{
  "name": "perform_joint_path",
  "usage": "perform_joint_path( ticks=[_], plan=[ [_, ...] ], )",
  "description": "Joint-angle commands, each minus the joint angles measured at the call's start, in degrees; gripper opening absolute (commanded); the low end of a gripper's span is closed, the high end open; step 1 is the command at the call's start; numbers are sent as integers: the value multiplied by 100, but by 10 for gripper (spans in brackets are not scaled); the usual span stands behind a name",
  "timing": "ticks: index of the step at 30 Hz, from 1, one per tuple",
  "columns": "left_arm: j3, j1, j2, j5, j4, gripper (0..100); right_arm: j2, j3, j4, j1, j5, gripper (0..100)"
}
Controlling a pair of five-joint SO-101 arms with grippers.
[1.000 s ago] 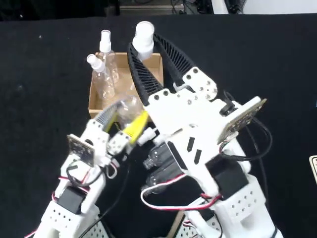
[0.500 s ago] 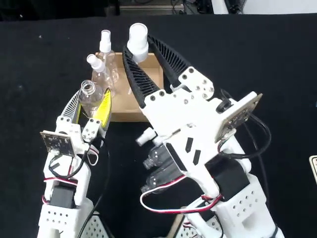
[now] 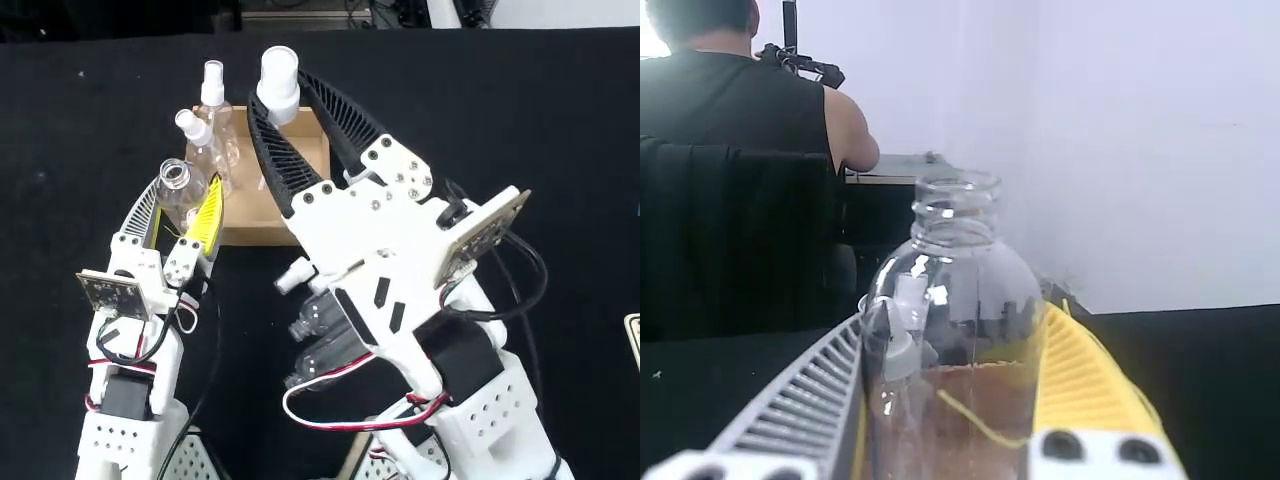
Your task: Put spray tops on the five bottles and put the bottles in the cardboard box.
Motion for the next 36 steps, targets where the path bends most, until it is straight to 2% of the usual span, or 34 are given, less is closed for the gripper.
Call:
perform_joint_path(
  ticks=[1, 8, 31, 36],
  plan=[
    [127, 110, -70, 70, -158, 30, 84, -268, -176, -105, 53, 11],
    [127, 840, -70, 53, -123, 30, 57, -242, -378, -79, 53, 11],
    [127, 884, -70, 70, -123, 30, 84, -127, -404, -114, 53, 11],
    [127, 884, -70, 70, -123, 30, 66, -57, -404, -413, 62, 11]
  ],
)
